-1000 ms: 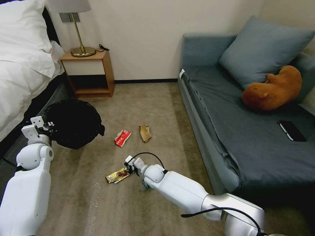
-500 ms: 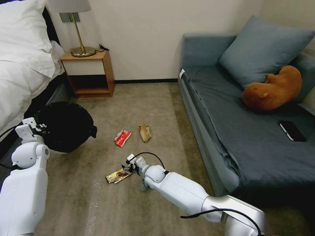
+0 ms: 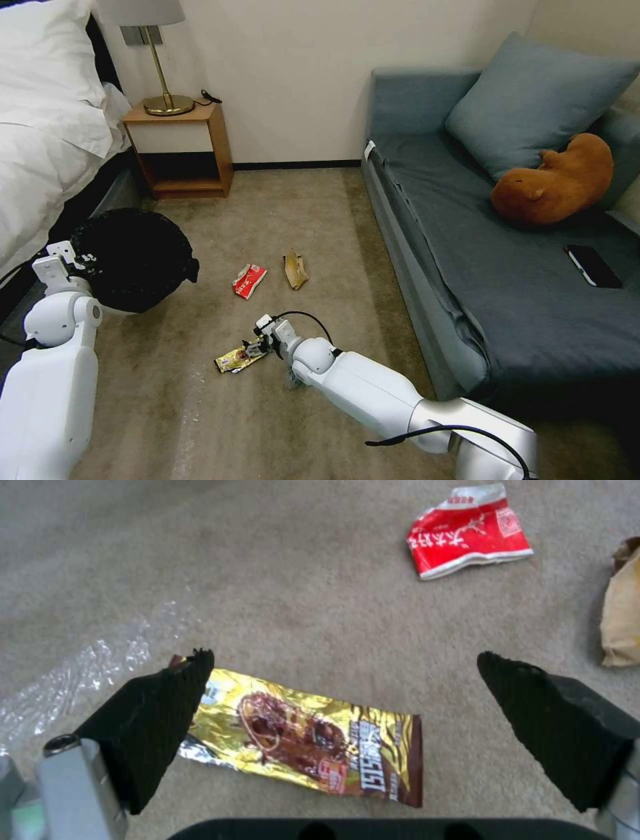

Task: Pick up the trash bin, then pick up the garbage on the floor and place it into the trash bin.

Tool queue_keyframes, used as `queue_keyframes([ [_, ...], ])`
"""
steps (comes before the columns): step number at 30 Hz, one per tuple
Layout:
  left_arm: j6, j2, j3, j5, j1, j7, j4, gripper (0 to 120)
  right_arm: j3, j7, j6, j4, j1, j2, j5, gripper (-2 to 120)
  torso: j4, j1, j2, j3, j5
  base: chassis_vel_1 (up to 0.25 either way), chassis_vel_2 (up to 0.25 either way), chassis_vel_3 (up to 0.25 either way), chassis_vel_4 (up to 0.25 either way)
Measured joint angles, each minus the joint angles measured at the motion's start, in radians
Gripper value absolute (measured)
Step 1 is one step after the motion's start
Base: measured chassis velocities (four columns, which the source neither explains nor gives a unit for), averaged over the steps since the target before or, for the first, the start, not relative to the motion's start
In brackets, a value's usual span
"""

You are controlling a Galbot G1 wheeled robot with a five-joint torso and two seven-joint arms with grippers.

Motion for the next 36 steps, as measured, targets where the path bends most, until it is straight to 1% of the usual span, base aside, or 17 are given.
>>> queue_keyframes([
  [10,-0.003,-0.001,-0.001,-0.001,0.009,0.012,-0.016,3,-0.004,-0.001,0.002,-0.001,0.003,0.015,-0.004,100,-0.0001,0.0,0.0,0.0,0.0,0.0,0.0,0.0,0.0],
  [15,-0.005,-0.002,-0.001,-0.002,0.01,0.015,-0.017,3,-0.001,0.001,0.013,-0.002,0.0,0.018,-0.018,100,0.0,0.0,0.0,0.0,0.0001,0.0,0.0,0.0,0.0],
  [24,-0.008,-0.004,0.004,-0.001,0.01,0.019,-0.013,3,0.01,-0.003,0.059,-0.011,-0.016,0.015,-0.042,100,-0.0001,0.0,0.0,0.0,0.0,0.0,0.0,0.0,0.0],
  [36,-0.026,-0.008,0.005,0.0,0.019,0.032,-0.015,3,0.007,-0.005,0.065,-0.023,-0.018,0.024,-0.052,100,-0.0001,0.0,0.0,0.0,0.0001,0.0,0.0,0.0,0.0],
])
